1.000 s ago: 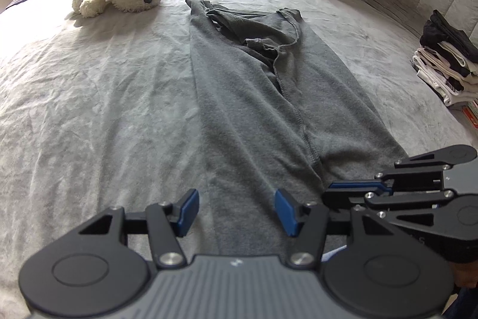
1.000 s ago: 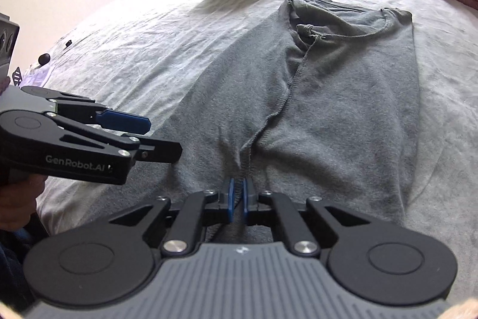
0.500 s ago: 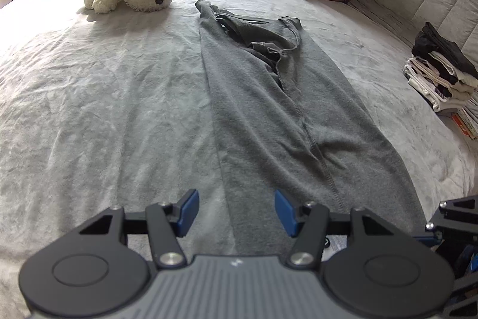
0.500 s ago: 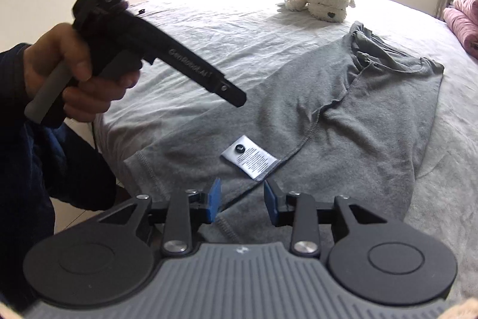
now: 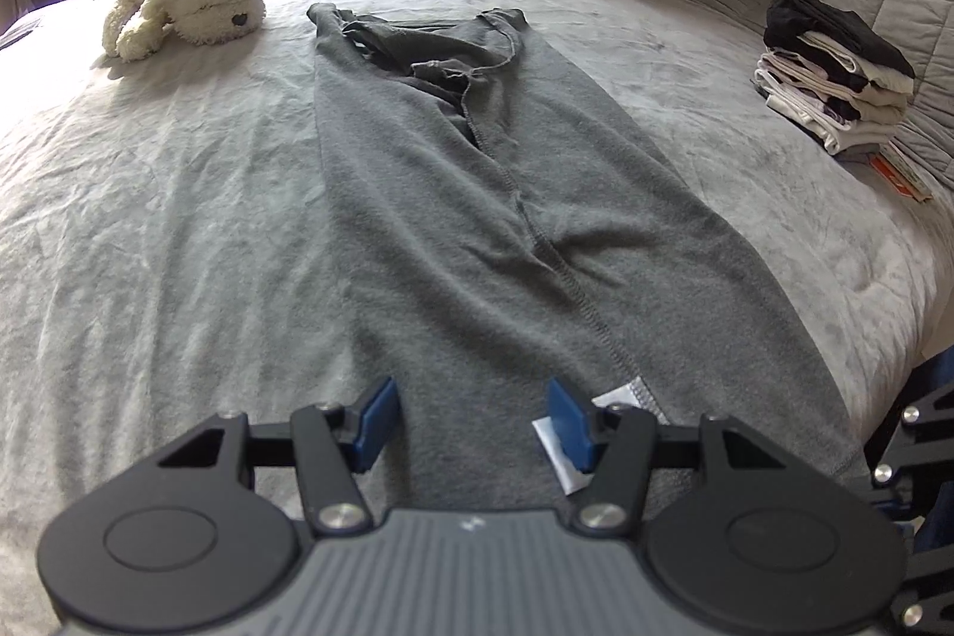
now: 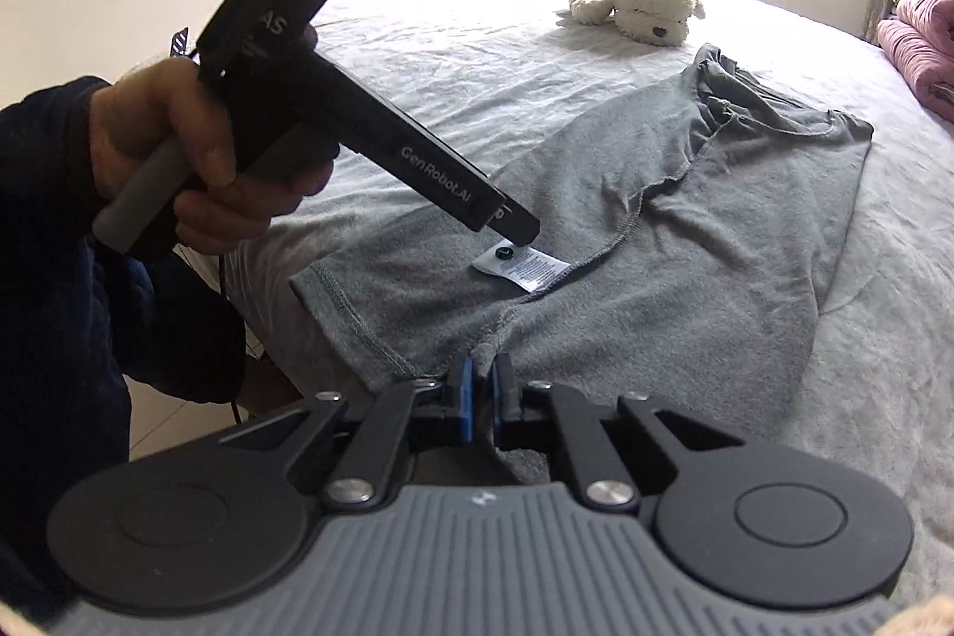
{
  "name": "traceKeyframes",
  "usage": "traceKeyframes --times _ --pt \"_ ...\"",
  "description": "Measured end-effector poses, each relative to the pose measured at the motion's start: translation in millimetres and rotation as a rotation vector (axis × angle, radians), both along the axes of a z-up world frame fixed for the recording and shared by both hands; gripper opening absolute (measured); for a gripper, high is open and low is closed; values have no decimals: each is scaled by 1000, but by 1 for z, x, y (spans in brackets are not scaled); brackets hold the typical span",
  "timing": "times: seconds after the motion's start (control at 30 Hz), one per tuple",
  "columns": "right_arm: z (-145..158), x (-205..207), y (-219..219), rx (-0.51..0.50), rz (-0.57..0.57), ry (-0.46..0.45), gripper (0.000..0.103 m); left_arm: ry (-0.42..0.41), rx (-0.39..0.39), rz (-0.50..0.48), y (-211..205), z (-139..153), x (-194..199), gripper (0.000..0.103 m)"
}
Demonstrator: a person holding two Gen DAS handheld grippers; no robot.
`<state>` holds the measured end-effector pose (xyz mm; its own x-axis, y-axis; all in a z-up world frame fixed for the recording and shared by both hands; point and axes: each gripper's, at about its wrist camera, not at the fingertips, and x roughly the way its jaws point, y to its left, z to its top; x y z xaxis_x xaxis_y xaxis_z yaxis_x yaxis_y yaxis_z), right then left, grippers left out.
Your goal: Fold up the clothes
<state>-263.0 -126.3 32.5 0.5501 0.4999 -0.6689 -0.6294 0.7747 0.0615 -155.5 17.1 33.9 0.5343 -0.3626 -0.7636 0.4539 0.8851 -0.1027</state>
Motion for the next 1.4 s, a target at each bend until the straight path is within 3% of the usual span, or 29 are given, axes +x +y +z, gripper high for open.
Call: traceKeyframes --times 0.37,0.53,0.7,0.8,0.87,0.97,1.17,1.3,1.37,1.4 --pt "-1 -13 2 -48 89 -18 8 -35 67 -14 -11 -5 -5 60" --pt "8 -10 -10 28 87 -23 8 -63 96 -26 -16 -5 -7 60" --pt "-23 -16 35 -178 136 -19 9 -67 100 -28 -22 -6 -7 61" --pt "-26 -21 45 -157 211 28 0 -69 98 -22 -22 -5 -7 61" --pt "-28 -27 50 -170 233 20 0 -72 98 -23 -22 -6 -7 61" --pt "-25 -20 42 -165 181 -4 0 -72 93 -23 -21 -4 -8 61" --pt "-3 -18 14 -13 192 -5 11 -66 70 -20 -19 1 -11 61" --pt "-13 -13 18 -129 113 -52 14 -49 60 -1 -18 2 -14 61" --pt "-20 -16 23 -186 121 -77 19 -35 49 21 -16 4 -14 61" --pt "-22 -18 25 -199 136 -91 27 -26 38 38 -13 5 -14 61"
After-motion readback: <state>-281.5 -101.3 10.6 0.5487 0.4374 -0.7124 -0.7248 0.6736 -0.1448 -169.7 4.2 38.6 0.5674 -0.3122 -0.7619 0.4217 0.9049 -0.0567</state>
